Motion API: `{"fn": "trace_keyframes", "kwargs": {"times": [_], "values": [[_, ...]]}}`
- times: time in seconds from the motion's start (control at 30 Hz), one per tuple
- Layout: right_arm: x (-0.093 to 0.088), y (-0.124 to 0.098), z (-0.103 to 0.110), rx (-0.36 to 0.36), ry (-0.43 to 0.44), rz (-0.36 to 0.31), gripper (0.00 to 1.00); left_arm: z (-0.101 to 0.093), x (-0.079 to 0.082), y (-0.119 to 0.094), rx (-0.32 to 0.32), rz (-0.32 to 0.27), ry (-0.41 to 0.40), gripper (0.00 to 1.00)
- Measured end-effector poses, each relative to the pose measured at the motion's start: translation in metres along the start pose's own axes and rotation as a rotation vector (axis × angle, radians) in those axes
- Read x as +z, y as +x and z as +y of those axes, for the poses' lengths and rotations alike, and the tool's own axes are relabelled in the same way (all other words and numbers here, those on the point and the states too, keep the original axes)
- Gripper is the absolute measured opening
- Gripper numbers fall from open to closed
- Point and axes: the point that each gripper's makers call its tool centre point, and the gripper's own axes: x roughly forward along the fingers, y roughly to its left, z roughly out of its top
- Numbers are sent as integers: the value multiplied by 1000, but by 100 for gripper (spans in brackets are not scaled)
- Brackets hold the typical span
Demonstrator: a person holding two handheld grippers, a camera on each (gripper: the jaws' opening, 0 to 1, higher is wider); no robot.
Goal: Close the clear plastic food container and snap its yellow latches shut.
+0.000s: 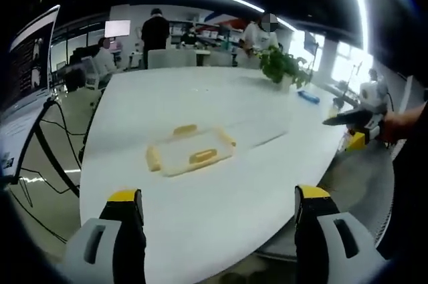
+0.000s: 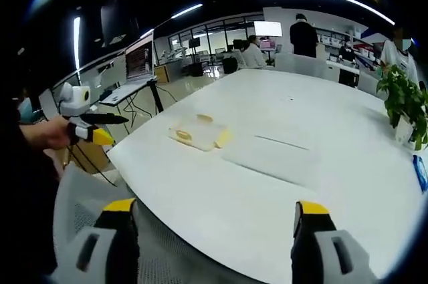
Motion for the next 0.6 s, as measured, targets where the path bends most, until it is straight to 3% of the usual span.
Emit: {"fn": "trace_keyframes", "kwargs": {"times": [0.3,0.6], "values": [[7,12,10,4,29,-17,97,9,-5,0,-11,7,-6,92],[12,28,18,4,4,-19,100,22,-7,-3,-13,9,0,92]]}}
